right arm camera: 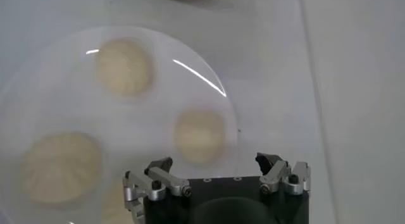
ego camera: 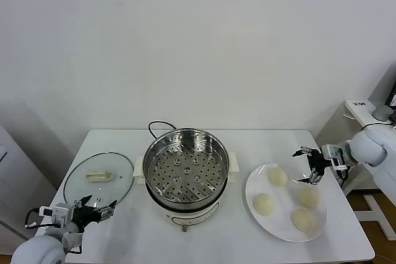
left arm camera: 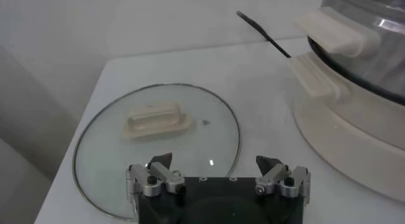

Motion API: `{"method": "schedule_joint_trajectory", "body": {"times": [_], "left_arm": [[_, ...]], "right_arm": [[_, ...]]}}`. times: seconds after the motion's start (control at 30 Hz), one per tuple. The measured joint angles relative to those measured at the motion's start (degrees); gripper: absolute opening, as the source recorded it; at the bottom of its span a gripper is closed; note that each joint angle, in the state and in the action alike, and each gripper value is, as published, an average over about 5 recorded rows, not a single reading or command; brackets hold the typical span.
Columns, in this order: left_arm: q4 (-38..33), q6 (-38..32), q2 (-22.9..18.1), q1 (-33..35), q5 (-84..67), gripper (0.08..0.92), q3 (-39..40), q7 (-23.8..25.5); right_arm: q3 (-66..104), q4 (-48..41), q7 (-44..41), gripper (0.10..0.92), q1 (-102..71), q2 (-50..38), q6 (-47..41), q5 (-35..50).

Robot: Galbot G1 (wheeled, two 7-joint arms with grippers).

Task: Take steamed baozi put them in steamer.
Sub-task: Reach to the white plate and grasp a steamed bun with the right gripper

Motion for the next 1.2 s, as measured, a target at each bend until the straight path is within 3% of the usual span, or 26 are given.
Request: {"method": "schedule_joint_trajectory", "body": {"times": [0.73, 1.2], "left_arm": [[-0.3, 0.2, 0.0, -0.1, 0.4, 0.823, 0.1, 0.2], [-1.2, 0.3, -0.4, 0.1, 0.7, 0.823, 0.1, 0.2]], "right_arm": [[-13.2, -12.7, -2.6, 0.817, 8.5, 11.1, 0.1, -2.5], [-12.4, -14.8, -2.0, 0.58, 7.4, 13.5, 0.1, -6.8]]}}
